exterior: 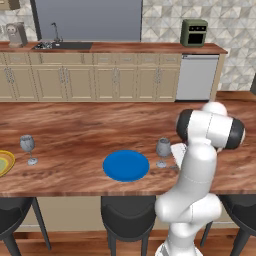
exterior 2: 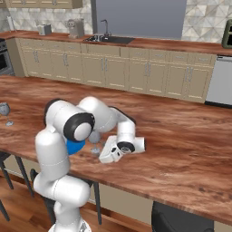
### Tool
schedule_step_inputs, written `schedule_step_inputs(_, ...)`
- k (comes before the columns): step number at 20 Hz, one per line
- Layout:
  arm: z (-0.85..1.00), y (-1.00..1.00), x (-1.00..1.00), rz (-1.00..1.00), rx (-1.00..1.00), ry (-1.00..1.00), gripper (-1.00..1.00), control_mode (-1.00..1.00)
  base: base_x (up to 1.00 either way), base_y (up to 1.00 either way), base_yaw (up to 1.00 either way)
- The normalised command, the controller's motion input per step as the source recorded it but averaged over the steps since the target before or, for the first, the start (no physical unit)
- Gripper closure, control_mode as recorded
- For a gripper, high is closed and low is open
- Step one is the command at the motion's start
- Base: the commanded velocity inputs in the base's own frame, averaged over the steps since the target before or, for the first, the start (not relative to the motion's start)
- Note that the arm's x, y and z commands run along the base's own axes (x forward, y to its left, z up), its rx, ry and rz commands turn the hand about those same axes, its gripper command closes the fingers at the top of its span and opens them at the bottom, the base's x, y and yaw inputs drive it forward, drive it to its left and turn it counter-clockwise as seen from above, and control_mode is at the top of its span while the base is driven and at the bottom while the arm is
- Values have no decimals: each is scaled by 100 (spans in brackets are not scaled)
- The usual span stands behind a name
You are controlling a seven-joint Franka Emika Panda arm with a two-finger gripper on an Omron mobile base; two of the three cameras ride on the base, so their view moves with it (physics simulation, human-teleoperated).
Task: Retrieve the wine glasses from the counter and place one next to each plate.
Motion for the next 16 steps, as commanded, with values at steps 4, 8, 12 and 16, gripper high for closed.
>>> schedule_step_inputs(4,43,-15,-49,-7,4,-12,-100,-100,0,0,0)
schedule_step_inputs(8,74,0,-52,-7,0,-15,-100,-100,0,0,0)
schedule_step_inputs(12,95,0,-47,-2,0,-11,-100,-100,0,0,0)
schedule_step_inputs(16,100,0,-50,0,0,-15,-100,-100,0,0,0)
